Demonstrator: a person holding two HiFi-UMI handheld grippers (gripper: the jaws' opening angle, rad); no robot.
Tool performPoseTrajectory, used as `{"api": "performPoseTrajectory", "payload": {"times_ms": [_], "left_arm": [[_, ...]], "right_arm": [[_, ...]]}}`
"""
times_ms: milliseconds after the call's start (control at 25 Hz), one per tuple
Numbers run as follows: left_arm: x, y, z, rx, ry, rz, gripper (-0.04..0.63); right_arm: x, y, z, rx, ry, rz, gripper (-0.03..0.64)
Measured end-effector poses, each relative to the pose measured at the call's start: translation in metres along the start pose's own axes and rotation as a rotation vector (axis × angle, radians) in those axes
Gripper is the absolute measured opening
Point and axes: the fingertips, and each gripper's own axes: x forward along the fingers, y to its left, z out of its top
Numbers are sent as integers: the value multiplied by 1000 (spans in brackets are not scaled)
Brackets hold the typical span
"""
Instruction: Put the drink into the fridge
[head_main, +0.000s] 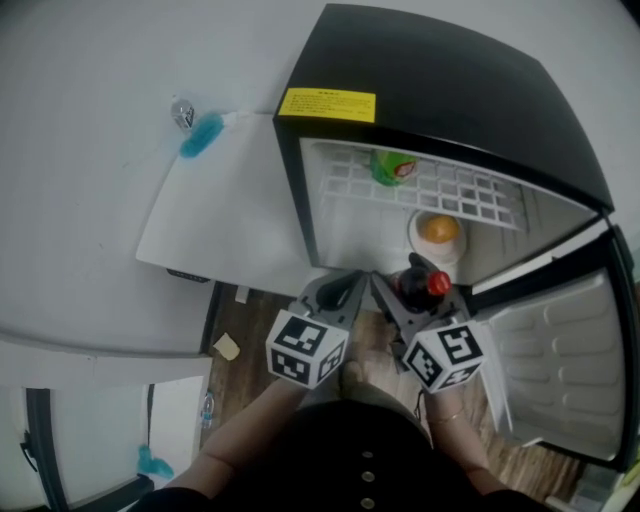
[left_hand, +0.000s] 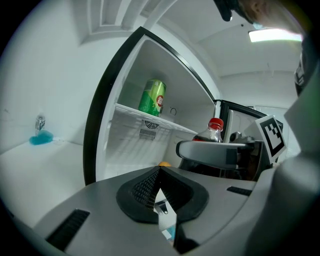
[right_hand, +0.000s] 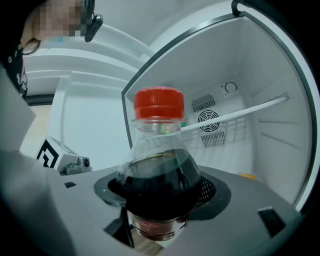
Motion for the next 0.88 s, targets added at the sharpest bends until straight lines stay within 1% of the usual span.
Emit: {"api": "performPoseTrajectory", "payload": {"times_ms": [320, 560, 640, 880], "left_arm": [[18, 18, -11, 33, 18, 44, 6], [31, 23, -23, 18, 32, 41, 6], [36, 24, -24, 15, 34, 36, 6], [46, 28, -31, 4, 40, 55, 6]], "right_arm": [[15, -20, -9, -34, 26, -20, 310], [28, -36, -33, -34, 79, -33, 310], [34, -39, -38, -49, 90, -27, 310], [51, -49, -47, -93, 104, -27, 310]]}}
